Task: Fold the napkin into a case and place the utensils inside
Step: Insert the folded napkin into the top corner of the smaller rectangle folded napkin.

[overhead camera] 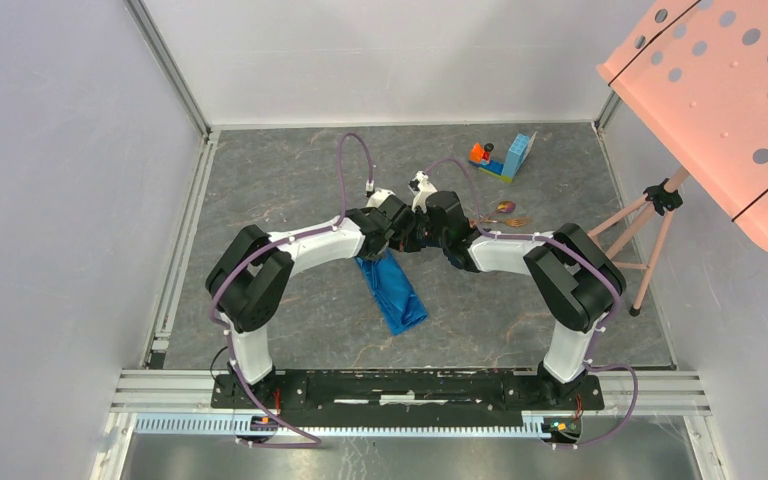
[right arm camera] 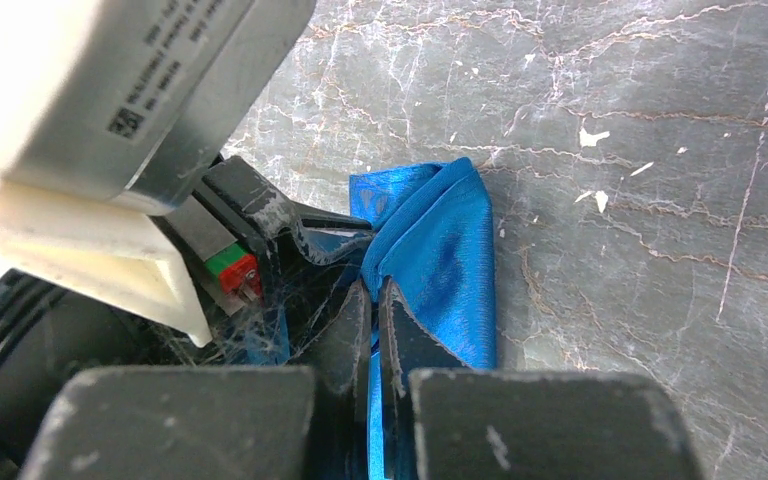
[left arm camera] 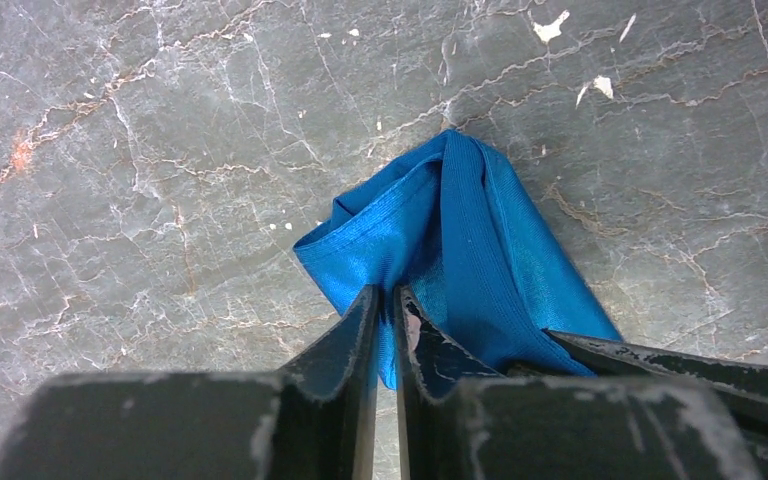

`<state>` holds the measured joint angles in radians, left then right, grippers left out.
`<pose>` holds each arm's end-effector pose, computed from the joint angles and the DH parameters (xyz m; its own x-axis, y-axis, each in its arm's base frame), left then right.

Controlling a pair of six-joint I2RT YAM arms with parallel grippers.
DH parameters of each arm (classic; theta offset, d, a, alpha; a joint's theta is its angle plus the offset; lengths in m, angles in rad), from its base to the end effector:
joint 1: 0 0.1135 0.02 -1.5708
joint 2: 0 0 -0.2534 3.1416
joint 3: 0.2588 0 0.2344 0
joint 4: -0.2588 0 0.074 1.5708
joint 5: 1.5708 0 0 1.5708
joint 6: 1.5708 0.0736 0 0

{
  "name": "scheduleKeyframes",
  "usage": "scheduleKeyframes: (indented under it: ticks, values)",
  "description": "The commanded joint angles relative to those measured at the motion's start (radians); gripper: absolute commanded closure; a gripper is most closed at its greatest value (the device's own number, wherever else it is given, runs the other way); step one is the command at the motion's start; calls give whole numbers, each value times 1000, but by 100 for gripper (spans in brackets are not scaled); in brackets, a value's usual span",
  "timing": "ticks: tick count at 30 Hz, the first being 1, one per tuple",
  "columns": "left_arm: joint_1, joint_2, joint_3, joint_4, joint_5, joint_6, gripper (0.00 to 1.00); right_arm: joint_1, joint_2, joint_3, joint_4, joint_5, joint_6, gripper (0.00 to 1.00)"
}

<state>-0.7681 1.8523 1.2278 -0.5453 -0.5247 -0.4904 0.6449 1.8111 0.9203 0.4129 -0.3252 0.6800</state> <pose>0.2867 -0.2257 0.1463 -0.8011 0.2071 -0.5616 0.0945 0.9702 0.2230 0.3032 0.2575 0.1550 -0.7865 0.1540 -0.5981 -0.3881 0.6301 0.6726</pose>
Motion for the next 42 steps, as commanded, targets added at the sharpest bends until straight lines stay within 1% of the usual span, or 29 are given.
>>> scheduleKeyframes:
  ticks: [1,4,7,11,17,23,30,35,40,42]
  values:
    - [-4,4,31,16,-40,52,87,-4,-9,9,54,-13,4,100]
    - [-3,-30,-7,71,-7,61,94,-4,-7,15,49,-19,1,100]
    - [4,-92,-67,131,41,55,98,-3,-2,16,50,-26,1,100]
    - [30,-165,-144,226,106,43,98,15,18,27,58,-35,17,100]
    - [82,-232,-237,333,210,8,98,53,68,63,46,-27,23,100]
    - [119,-259,-277,379,272,-6,98,74,109,73,42,-16,24,100]
    - [121,-308,-311,409,295,9,98,77,159,76,86,-18,10,100]
    - [121,-311,-317,410,324,10,98,78,210,97,173,-40,32,100]
    - [125,-301,-337,407,329,-7,98,70,248,71,473,-97,122,100]
    - [128,-307,-356,425,333,-13,98,68,296,112,530,-152,197,100]
